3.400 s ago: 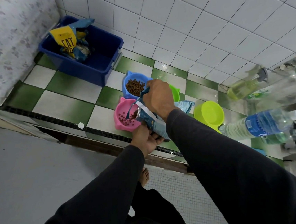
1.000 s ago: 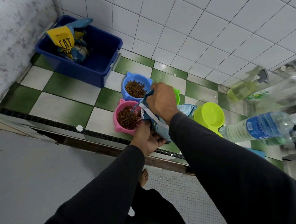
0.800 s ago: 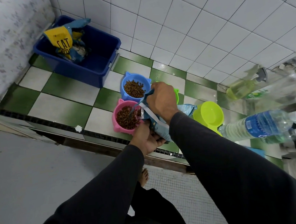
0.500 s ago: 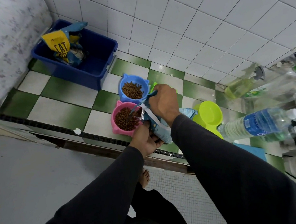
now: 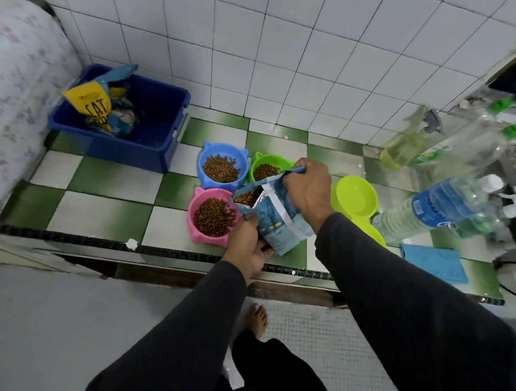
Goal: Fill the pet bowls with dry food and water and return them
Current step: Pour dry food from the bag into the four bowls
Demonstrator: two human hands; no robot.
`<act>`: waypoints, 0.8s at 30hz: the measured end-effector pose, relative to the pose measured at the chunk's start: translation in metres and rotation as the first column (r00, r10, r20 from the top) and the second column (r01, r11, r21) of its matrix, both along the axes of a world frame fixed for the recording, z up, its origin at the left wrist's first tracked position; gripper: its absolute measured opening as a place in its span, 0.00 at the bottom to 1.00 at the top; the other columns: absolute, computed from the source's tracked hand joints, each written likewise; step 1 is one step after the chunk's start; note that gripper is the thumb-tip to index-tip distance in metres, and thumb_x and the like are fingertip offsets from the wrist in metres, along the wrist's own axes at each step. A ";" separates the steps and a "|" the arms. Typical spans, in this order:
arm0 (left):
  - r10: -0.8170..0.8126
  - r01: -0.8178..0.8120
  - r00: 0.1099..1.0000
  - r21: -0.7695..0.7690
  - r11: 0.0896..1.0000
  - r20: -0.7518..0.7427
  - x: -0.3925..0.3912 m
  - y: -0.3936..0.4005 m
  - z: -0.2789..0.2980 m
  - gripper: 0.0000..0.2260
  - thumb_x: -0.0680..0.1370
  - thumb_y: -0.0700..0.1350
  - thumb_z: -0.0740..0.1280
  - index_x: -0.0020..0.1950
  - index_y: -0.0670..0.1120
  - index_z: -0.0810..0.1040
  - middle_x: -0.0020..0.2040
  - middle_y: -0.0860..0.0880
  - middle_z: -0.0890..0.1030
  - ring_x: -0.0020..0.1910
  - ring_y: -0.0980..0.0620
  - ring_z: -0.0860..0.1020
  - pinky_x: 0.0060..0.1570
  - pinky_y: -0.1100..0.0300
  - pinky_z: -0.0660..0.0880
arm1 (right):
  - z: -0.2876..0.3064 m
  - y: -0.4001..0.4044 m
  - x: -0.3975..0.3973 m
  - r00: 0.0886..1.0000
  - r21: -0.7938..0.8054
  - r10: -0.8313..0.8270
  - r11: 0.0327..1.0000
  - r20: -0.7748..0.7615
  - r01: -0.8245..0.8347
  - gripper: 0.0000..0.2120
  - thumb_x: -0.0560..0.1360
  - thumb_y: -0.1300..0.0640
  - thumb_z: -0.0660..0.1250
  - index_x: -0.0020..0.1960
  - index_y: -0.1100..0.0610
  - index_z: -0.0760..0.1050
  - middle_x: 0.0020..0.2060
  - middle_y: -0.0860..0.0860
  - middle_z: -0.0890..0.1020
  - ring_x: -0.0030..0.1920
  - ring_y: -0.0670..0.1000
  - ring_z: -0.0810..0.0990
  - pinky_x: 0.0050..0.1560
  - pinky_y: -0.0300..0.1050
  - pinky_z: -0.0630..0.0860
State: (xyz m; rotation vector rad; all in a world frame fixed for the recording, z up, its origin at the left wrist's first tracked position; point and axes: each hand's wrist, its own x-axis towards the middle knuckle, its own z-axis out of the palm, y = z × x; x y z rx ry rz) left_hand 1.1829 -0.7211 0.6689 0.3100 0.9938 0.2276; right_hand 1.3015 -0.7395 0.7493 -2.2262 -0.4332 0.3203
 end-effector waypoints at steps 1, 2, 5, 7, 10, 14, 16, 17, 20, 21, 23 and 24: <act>0.004 -0.004 1.000 0.029 1.000 -0.006 0.000 0.000 0.002 0.08 0.86 0.46 0.60 0.62 0.52 0.77 0.51 0.47 0.86 0.50 0.44 0.83 0.42 0.48 0.79 | 0.000 -0.003 0.002 0.999 0.022 -0.027 0.999 -0.020 0.028 0.08 0.66 0.66 0.67 0.32 0.57 0.73 0.28 0.50 0.72 0.32 0.50 0.69 0.32 0.42 0.65; 0.007 -0.006 1.000 0.061 0.998 -0.010 0.000 0.000 0.004 0.08 0.86 0.45 0.60 0.61 0.52 0.77 0.51 0.47 0.86 0.50 0.44 0.84 0.41 0.49 0.79 | 0.000 -0.006 0.003 0.998 0.037 -0.051 0.998 -0.037 0.053 0.06 0.66 0.66 0.67 0.33 0.58 0.74 0.28 0.50 0.72 0.32 0.50 0.69 0.31 0.42 0.65; 0.005 -0.003 1.000 0.175 0.985 -0.012 -0.002 0.001 0.011 0.08 0.87 0.45 0.59 0.59 0.54 0.77 0.56 0.46 0.85 0.53 0.42 0.84 0.43 0.47 0.81 | -0.001 -0.010 0.006 0.989 0.078 -0.114 0.990 -0.092 0.121 0.01 0.64 0.66 0.67 0.36 0.62 0.76 0.28 0.51 0.73 0.31 0.51 0.70 0.31 0.43 0.66; 0.000 0.005 1.000 0.262 0.965 -0.017 -0.003 0.001 0.015 0.09 0.87 0.44 0.59 0.60 0.55 0.77 0.57 0.46 0.85 0.54 0.43 0.85 0.45 0.45 0.82 | 0.000 -0.013 0.007 0.975 0.130 -0.154 0.976 -0.158 0.175 0.05 0.63 0.66 0.67 0.33 0.58 0.75 0.27 0.51 0.74 0.31 0.52 0.71 0.31 0.44 0.68; -0.026 0.042 0.999 0.428 0.903 -0.045 -0.003 0.002 0.023 0.10 0.86 0.44 0.59 0.62 0.55 0.78 0.58 0.47 0.86 0.54 0.45 0.86 0.52 0.39 0.83 | 0.003 -0.020 0.008 0.939 0.240 -0.184 0.936 -0.291 0.258 0.14 0.61 0.69 0.67 0.25 0.51 0.73 0.25 0.48 0.72 0.31 0.52 0.70 0.32 0.46 0.67; -0.056 0.115 0.992 0.635 0.764 -0.112 -0.002 0.003 0.035 0.09 0.87 0.44 0.61 0.64 0.51 0.77 0.58 0.48 0.85 0.57 0.46 0.84 0.59 0.39 0.81 | 0.008 -0.033 0.011 0.854 0.380 -0.178 0.838 -0.489 0.392 0.19 0.60 0.74 0.66 0.22 0.53 0.67 0.22 0.48 0.68 0.27 0.50 0.66 0.28 0.41 0.63; -0.084 0.146 0.989 0.691 0.708 -0.122 -0.002 0.002 0.043 0.10 0.87 0.45 0.61 0.66 0.51 0.76 0.58 0.49 0.85 0.56 0.48 0.84 0.58 0.42 0.82 | 0.012 -0.038 0.013 0.814 0.443 -0.163 0.771 -0.557 0.457 0.20 0.60 0.76 0.65 0.25 0.53 0.65 0.25 0.50 0.68 0.28 0.50 0.66 0.27 0.38 0.64; -0.097 0.157 0.988 0.709 0.688 -0.124 -0.002 0.002 0.045 0.10 0.86 0.46 0.61 0.67 0.52 0.76 0.58 0.49 0.85 0.56 0.49 0.84 0.57 0.43 0.82 | 0.014 -0.040 0.013 0.801 0.467 -0.149 0.745 -0.580 0.477 0.19 0.61 0.77 0.65 0.27 0.54 0.65 0.25 0.50 0.68 0.28 0.51 0.67 0.27 0.38 0.65; -0.121 0.155 0.988 0.744 0.650 -0.101 -0.001 0.003 0.053 0.09 0.86 0.48 0.63 0.65 0.56 0.76 0.56 0.52 0.85 0.56 0.50 0.85 0.55 0.46 0.83 | 0.023 -0.044 0.016 0.776 0.509 -0.115 0.693 -0.621 0.510 0.18 0.62 0.77 0.64 0.29 0.56 0.67 0.25 0.51 0.70 0.26 0.51 0.69 0.27 0.37 0.67; -0.130 0.157 0.987 0.756 0.636 -0.096 0.000 0.004 0.057 0.07 0.86 0.48 0.63 0.62 0.58 0.76 0.56 0.53 0.85 0.55 0.50 0.85 0.56 0.46 0.83 | 0.025 -0.045 0.017 0.771 0.516 -0.109 0.682 -0.628 0.518 0.18 0.62 0.77 0.64 0.29 0.55 0.67 0.26 0.52 0.71 0.27 0.52 0.70 0.28 0.38 0.68; -0.153 0.160 0.985 0.776 0.611 -0.083 0.000 0.005 0.064 0.08 0.85 0.49 0.64 0.57 0.63 0.76 0.55 0.53 0.85 0.55 0.51 0.85 0.57 0.42 0.82 | 0.029 -0.046 0.019 0.757 0.529 -0.097 0.658 -0.646 0.536 0.18 0.62 0.77 0.64 0.28 0.55 0.68 0.26 0.53 0.72 0.28 0.52 0.71 0.29 0.40 0.69; -0.169 0.157 0.983 0.782 0.603 -0.067 0.000 0.006 0.068 0.09 0.85 0.48 0.65 0.56 0.65 0.77 0.56 0.53 0.86 0.55 0.50 0.85 0.57 0.40 0.82 | 0.031 -0.047 0.020 0.748 0.533 -0.091 0.645 -0.657 0.547 0.18 0.62 0.77 0.64 0.28 0.55 0.67 0.26 0.53 0.72 0.28 0.53 0.71 0.29 0.40 0.69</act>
